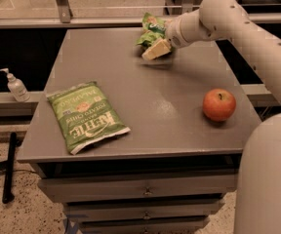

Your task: Pick green rice chip bag

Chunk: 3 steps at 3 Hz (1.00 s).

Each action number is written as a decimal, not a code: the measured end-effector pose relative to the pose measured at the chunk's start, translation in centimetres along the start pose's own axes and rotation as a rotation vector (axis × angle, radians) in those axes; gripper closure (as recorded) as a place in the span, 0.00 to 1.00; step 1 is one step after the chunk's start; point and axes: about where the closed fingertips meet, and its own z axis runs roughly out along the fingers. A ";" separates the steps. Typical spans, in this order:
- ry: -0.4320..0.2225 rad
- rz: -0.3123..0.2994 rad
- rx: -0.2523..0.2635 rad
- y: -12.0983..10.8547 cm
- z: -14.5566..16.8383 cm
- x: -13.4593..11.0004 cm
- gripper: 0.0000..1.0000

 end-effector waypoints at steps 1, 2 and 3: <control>0.006 0.009 -0.013 0.5 0.8 0.3 0.39; 0.004 0.004 -0.015 0.7 0.5 0.2 0.62; 0.000 -0.019 -0.020 0.9 -1.0 -0.3 0.94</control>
Offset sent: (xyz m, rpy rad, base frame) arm -0.0068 -0.0016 0.0025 -0.0024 0.0017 0.0067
